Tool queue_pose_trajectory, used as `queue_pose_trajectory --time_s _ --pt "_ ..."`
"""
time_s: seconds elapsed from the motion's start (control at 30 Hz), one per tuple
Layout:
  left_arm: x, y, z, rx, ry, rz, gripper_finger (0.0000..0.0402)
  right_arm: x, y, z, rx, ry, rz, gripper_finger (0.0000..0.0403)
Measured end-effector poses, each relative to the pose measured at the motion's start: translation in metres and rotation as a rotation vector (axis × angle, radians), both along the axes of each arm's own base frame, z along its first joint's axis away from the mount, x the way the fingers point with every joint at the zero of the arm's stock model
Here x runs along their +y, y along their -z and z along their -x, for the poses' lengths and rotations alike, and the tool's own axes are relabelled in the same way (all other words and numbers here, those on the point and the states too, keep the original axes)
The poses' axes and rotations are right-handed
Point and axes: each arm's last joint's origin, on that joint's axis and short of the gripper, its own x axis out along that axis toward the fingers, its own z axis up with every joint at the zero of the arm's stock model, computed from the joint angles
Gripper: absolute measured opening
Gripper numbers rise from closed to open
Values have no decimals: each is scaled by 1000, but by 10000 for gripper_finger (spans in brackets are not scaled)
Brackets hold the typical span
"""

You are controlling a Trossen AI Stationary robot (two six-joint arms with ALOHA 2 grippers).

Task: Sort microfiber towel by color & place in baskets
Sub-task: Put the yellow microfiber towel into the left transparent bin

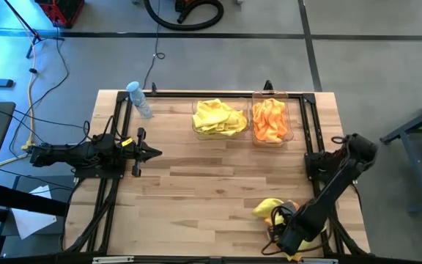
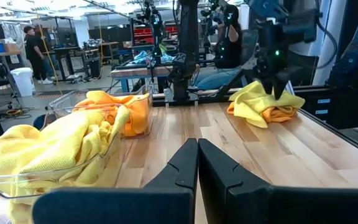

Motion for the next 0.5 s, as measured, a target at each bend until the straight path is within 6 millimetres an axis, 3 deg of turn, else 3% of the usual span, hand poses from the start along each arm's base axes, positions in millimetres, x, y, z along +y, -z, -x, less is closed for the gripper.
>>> queue_pose_trajectory --time_s 0.2,0.3,0.43,0.5 --pt "0 0 0 0 0 0 0 2 27 0 68 -66 35 151" --pt "0 0 0 0 0 0 0 2 31 0 76 -67 25 108" --pt "0 0 0 0 0 0 0 0 27 1 55 -65 31 20" --pt "0 0 0 0 0 0 0 -1 22 1 27 -53 33 12"
